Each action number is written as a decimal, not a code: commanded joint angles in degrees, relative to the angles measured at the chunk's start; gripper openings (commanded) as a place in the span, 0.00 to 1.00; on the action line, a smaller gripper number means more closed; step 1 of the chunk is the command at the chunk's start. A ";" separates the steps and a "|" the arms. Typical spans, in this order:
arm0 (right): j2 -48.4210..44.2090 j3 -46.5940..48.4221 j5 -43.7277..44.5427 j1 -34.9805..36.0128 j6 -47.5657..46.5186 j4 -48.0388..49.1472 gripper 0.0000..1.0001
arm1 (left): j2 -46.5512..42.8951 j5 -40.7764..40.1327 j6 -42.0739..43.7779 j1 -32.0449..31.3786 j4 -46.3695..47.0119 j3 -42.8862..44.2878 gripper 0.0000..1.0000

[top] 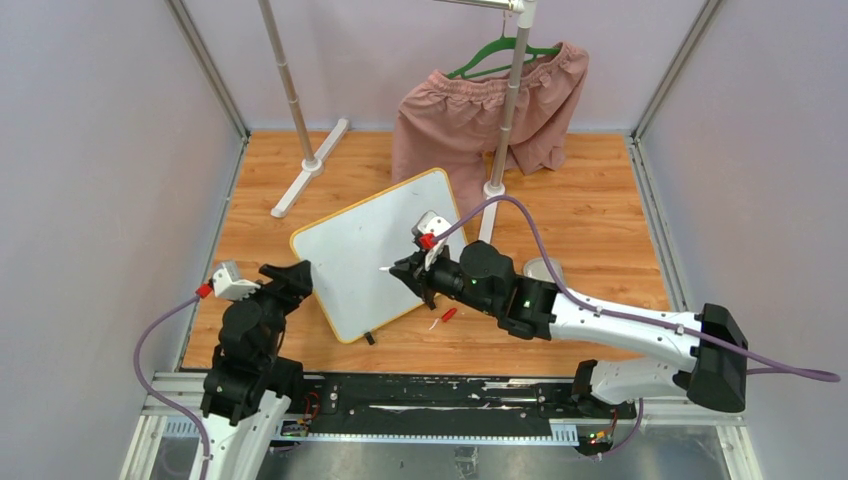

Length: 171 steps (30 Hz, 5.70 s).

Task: Write a sentence on the whiteboard

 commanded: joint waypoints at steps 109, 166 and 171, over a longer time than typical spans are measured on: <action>25.27 16.86 6.11 6.22 -13.15 19.48 0.00 | 7.20 -6.51 8.76 -6.56 -1.08 9.37 0.73; 9.79 2.84 6.98 6.58 -11.37 17.71 0.00 | -1.74 12.81 4.93 -2.70 14.80 -6.48 0.33; 6.06 0.33 8.65 6.76 -11.81 16.31 0.00 | 2.86 18.20 3.66 -2.70 18.23 -8.43 0.37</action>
